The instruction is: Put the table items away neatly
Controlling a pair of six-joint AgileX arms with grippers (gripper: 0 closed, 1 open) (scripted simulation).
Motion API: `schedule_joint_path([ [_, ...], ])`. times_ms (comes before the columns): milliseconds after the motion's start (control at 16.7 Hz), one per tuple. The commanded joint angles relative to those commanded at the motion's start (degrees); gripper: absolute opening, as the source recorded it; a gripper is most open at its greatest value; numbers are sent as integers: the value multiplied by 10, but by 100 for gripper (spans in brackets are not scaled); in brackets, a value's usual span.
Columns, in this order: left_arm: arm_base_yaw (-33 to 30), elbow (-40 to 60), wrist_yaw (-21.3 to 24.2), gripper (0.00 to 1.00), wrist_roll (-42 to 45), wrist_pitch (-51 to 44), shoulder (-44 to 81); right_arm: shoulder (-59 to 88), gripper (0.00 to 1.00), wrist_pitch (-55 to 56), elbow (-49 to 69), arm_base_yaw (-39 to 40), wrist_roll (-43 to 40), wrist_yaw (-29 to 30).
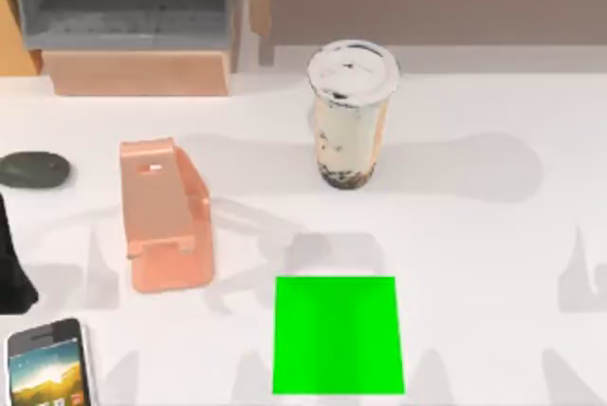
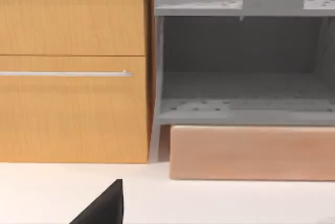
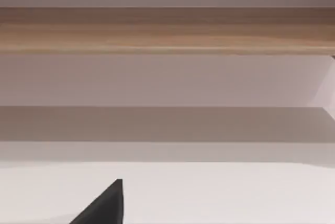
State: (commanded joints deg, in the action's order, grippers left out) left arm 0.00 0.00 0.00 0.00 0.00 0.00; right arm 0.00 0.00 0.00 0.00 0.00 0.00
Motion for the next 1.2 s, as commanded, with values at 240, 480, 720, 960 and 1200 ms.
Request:
schedule_joint_path([
  [240, 0, 16, -1, 100, 15, -11, 16, 0, 100, 0, 0, 0, 0, 0],
  [480, -3, 106, -6, 100, 98, -74, 109, 0, 100, 0, 0, 0, 0, 0],
  [720, -4, 255, -11, 100, 238, -177, 270, 0, 100, 0, 0, 0, 0, 0],
  [960, -2, 438, -14, 100, 410, -302, 477, 0, 100, 0, 0, 0, 0, 0],
  [1200, 4, 633, -13, 100, 590, -433, 707, 0, 100, 0, 0, 0, 0, 0],
])
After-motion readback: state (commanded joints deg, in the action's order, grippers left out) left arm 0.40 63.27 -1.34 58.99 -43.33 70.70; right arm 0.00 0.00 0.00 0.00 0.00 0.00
